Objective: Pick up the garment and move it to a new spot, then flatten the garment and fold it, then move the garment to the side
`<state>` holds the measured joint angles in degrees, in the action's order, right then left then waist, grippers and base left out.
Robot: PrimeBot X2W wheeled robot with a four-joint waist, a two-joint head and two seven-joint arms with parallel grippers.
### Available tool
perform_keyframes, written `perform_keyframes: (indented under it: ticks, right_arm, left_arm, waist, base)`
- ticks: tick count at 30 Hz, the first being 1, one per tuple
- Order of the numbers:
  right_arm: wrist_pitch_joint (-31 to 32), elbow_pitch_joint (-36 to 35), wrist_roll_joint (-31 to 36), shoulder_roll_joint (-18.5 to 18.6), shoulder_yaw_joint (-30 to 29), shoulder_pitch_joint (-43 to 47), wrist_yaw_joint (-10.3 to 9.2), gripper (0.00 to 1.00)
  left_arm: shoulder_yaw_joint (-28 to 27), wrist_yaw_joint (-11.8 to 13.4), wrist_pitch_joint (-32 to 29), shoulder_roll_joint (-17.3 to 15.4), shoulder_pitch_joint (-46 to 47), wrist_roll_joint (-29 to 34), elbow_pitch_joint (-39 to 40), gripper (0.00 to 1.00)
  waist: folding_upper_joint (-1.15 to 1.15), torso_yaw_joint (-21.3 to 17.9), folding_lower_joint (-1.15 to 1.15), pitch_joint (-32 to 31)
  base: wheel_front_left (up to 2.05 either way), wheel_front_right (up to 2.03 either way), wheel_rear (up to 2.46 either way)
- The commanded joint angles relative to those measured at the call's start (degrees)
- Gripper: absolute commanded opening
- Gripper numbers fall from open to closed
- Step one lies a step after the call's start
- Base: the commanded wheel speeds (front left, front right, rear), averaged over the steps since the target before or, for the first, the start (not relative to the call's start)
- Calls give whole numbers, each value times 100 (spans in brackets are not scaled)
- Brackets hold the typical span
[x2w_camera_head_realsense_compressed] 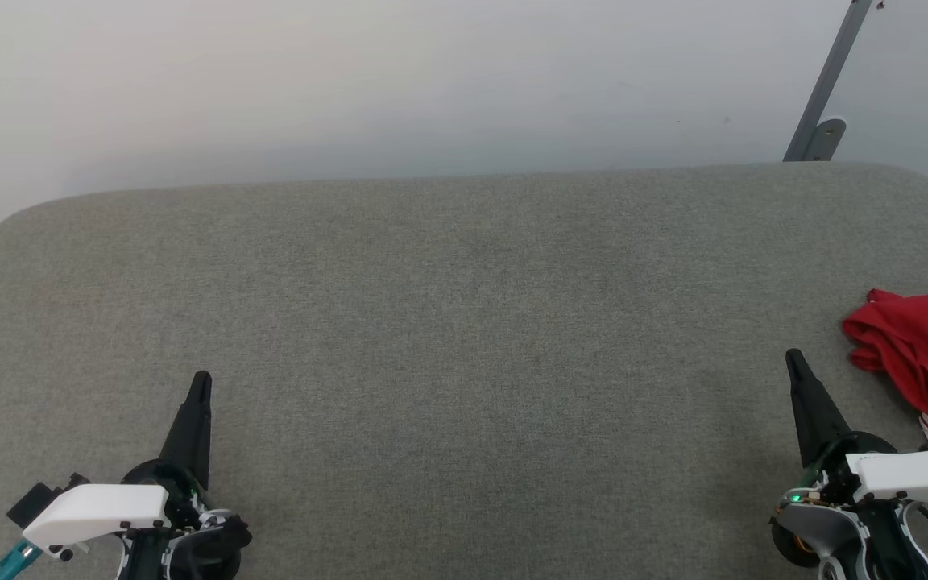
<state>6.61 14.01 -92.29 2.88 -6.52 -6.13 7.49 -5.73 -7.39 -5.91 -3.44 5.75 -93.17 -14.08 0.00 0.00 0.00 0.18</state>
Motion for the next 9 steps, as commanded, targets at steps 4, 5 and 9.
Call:
perform_keyframes:
  ticks: [4,5,9]
  right_arm:
    - [5,3,-22,-8,-4,-24,0,0]
    - [5,3,-22,-8,-4,-24,0,0]
    - [5,2,-23,-8,-5,-23,0,0]
  left_arm:
    - [-27,-18,-18,10,87,32,2,0]
    - [-28,-18,-20,11,87,34,2,0]
    - [-32,-18,-25,14,87,34,1,0]
  waist:
    - [0,0,0,0]
    - [0,0,0,0]
    - [0,0,0,0]
  base:
    - [0,0,0]
    - [0,0,0]
    - [0,0,0]
